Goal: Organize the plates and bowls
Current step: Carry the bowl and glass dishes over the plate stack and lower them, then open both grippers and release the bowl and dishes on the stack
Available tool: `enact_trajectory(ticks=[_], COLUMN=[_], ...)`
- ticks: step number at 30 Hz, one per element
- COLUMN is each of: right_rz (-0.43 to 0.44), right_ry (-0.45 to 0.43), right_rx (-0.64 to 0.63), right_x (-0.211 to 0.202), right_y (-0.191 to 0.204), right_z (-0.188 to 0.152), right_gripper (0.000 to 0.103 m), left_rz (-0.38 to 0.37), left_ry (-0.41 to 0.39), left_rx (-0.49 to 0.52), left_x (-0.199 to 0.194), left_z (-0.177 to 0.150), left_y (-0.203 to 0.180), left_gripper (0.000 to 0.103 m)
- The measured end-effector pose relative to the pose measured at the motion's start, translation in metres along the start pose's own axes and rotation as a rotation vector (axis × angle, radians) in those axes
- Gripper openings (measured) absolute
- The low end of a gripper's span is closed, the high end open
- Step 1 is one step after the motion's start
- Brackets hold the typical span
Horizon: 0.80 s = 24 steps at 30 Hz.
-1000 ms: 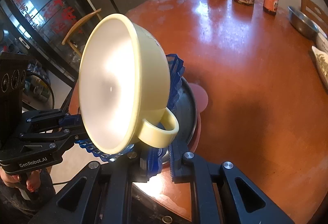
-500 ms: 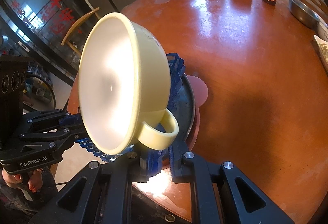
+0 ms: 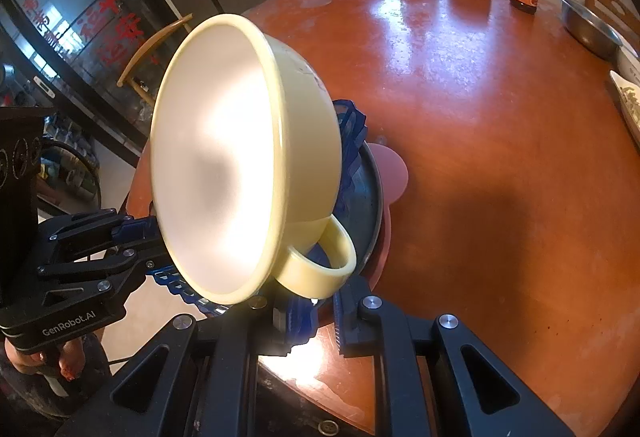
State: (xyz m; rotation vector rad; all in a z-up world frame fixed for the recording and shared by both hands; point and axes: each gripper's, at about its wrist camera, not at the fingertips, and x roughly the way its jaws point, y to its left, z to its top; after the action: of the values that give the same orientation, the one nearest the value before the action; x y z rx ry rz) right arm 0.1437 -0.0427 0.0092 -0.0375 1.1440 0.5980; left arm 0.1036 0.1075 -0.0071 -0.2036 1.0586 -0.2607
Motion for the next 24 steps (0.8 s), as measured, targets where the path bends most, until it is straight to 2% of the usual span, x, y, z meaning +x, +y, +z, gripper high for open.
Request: enact_trajectory(ticks=[10, 12, 14, 17, 19, 21, 24], right_rz=[-0.006, -0.003, -0.004, -0.013, -0.012, -0.014, -0.024], right_ry=[-0.023, -0.033, -0.039, -0.052, -0.062, -0.067, -0.086], right_rx=[0.006, 0.005, 0.005, 0.005, 0.009, 0.018, 0.022], right_x=[-0.003, -0.007, -0.009, -0.013, -0.017, -0.020, -0.026], right_y=[0.000, 0.000, 0.000, 0.000, -0.002, -0.004, -0.008], right_z=[-0.002, -0.002, -0.002, -0.002, -0.002, -0.003, -0.005], right_gripper=[0.017, 0.021, 0.028, 0.030, 0.031, 0.032, 0.041], left_rz=[0.024, 0.034, 0.039, 0.044, 0.054, 0.066, 0.067], left_ry=[-0.025, -0.033, -0.043, -0.058, -0.064, -0.071, -0.102], left_rx=[0.003, -0.002, -0.006, -0.017, -0.022, -0.029, -0.037], left_x=[-0.003, -0.004, -0.007, -0.012, -0.014, -0.018, -0.027], left_z=[-0.002, -0.002, -0.001, 0.000, 0.000, -0.002, -0.005], left_y=[0.002, 0.003, 0.004, 0.008, 0.008, 0.010, 0.011], left_gripper=[0.023, 0.023, 0.023, 0.023, 0.025, 0.032, 0.033])
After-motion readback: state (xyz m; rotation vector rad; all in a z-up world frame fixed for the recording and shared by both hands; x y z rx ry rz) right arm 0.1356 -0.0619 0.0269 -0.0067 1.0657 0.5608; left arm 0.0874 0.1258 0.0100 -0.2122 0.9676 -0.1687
